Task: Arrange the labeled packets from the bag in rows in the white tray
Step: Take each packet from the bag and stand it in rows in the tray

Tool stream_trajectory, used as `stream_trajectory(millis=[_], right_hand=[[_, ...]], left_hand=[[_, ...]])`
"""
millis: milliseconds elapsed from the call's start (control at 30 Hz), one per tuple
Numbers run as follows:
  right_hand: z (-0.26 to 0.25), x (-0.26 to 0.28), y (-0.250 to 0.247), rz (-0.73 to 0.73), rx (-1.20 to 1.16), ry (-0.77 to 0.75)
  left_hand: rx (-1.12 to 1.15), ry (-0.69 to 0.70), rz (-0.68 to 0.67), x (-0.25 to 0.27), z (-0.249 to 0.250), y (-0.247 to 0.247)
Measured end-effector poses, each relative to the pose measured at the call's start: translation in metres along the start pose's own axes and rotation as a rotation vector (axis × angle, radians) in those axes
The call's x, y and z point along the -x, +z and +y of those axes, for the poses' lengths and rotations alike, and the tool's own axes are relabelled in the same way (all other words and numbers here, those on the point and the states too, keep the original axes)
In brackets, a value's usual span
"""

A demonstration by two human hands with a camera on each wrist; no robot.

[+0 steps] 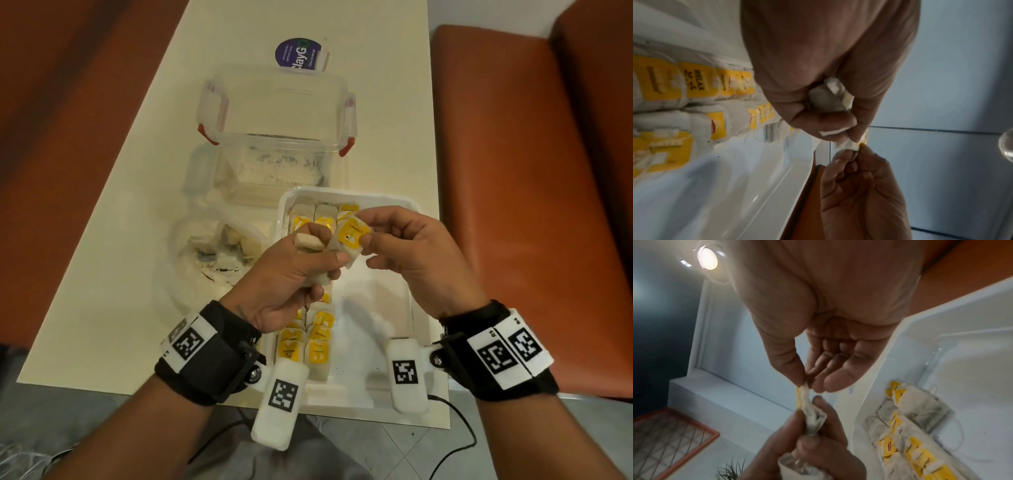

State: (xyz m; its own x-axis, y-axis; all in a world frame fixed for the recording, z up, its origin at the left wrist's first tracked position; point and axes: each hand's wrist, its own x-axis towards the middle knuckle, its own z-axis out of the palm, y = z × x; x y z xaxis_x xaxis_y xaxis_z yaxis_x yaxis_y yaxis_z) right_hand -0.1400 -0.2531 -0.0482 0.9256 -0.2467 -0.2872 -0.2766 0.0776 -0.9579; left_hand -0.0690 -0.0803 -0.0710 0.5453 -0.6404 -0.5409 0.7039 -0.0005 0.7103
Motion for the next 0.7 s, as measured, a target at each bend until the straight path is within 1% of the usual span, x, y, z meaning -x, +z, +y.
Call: stream_trajectory(millis=[133,267,367,500,600,700], right_hand=[[-0.001,0.002,-0.002,0.007,0.09,-0.024],[0.001,0.001,-0.005,0.024,0.134,-0.037],[0.011,0.001,-0.005,0.039,0.148,0.019],[0.03,0.005,-0.003,0.06,0.131,0.111],[0.039,0.003,-0.004,0.084,0.12,0.13],[0.049,-0.01,-0.01,0.184,0.156,0.14]], left_hand=[[-0.138,0.053,-0.025,0.003,0.0,0.004],[-0.257,0.096,0.097,0.001,-0.003,0.007],[-0.293,0.123,0.155,-0.001,-0.007,0.01],[-0.347,0.079,0.161,0.003,-0.013,0.011],[-0.343,0.052,0.195,0.007,-0.015,0.009],[-0.303,0.017,0.21,0.015,-0.012,0.004]])
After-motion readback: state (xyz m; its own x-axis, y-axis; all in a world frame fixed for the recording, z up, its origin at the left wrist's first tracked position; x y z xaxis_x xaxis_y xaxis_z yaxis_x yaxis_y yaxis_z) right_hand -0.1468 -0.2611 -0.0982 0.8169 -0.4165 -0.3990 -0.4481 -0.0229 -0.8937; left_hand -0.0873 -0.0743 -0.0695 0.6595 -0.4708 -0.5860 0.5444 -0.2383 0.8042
